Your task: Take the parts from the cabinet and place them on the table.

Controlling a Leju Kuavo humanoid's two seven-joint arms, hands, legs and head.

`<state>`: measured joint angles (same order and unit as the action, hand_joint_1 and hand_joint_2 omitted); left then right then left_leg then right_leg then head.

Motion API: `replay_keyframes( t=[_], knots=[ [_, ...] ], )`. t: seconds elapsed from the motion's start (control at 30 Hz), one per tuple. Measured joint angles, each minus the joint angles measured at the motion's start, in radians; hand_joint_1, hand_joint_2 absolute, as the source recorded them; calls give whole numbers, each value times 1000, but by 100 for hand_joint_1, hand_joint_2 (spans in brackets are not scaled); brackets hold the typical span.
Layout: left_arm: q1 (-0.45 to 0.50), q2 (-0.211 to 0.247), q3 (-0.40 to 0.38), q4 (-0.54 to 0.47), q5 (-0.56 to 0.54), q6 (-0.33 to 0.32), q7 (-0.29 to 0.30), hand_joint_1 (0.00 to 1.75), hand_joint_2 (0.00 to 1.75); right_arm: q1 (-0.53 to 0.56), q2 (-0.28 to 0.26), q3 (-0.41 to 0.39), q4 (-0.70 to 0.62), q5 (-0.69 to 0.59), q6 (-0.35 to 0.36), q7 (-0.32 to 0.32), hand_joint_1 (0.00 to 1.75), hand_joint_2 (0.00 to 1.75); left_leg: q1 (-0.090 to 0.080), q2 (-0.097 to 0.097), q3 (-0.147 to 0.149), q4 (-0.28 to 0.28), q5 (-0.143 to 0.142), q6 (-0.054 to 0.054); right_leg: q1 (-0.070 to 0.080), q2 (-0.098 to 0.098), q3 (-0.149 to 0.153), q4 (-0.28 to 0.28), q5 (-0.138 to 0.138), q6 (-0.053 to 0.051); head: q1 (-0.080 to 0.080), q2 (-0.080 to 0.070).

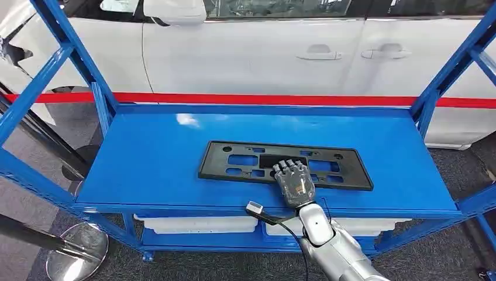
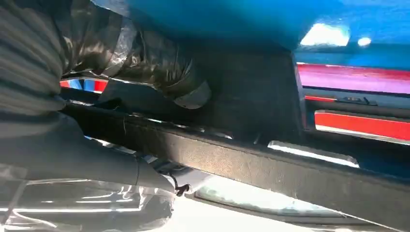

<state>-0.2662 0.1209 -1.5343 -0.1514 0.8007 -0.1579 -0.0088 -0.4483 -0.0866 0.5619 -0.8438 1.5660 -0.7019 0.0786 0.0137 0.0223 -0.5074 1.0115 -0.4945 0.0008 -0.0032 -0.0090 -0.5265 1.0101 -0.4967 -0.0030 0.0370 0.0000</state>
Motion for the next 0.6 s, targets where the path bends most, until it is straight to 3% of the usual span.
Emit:
replay_keyframes(
  t=[0.23,0.33,0.47,0.6],
  knots=[
    [0,0,0,0,4,0,-11,0,175,34,0,-51,-41,-2,-1,-56,175,175,0,0,-1,0,0,0,0,0,0,0,0,0,0,0],
    [1,0,0,0,4,0,-12,0,175,63,7,-84,-84,-23,-1,-118,175,175,0,0,-1,0,0,0,0,0,-1,0,0,0,0,0],
    [1,0,0,0,4,5,-11,0,175,113,41,-163,-185,-69,-1,-248,175,175,0,0,-2,0,0,0,0,0,-2,0,0,0,0,0],
    [2,0,0,0,4,9,-11,0,175,136,71,-226,-246,-81,-1,-277,175,175,0,0,-2,-1,0,0,0,0,-2,1,0,0,0,0]
  ],
)
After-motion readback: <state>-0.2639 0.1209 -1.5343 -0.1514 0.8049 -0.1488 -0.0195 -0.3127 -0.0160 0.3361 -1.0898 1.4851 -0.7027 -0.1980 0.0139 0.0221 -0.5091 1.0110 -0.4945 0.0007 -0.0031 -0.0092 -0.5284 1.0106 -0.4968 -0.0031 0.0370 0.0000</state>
